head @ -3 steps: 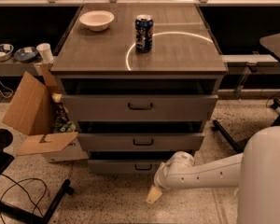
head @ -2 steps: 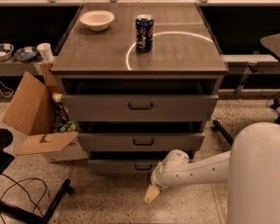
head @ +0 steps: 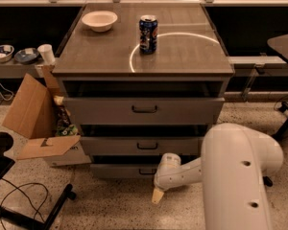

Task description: Open bottom drawer

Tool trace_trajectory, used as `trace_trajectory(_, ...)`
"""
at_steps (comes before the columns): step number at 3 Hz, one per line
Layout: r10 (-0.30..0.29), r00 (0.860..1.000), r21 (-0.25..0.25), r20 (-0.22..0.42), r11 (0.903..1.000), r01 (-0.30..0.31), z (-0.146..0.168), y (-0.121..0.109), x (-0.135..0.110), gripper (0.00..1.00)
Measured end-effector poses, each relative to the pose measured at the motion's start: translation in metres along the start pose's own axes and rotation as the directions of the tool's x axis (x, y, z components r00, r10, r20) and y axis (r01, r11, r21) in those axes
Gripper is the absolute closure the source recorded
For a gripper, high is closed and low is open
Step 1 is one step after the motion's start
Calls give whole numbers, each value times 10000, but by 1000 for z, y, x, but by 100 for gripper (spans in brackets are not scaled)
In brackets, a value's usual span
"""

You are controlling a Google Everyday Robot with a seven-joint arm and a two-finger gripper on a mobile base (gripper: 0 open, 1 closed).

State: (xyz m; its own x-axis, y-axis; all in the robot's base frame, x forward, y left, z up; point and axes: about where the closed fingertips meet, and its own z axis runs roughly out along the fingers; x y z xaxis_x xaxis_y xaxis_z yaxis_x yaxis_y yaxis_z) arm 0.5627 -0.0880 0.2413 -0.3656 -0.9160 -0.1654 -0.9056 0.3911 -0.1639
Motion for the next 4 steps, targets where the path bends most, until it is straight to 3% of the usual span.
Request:
trace_trajectory(1, -680, 9942, 583, -827, 9956, 730, 32, -19, 5, 0)
trace_trajectory(2, -1015, 9880, 1062, -1161, 9878, 1139, 47, -33, 5, 0)
trace_trajectory(4, -1790, 9692, 1181, -1693, 9726, 2002, 60, -44, 5, 0)
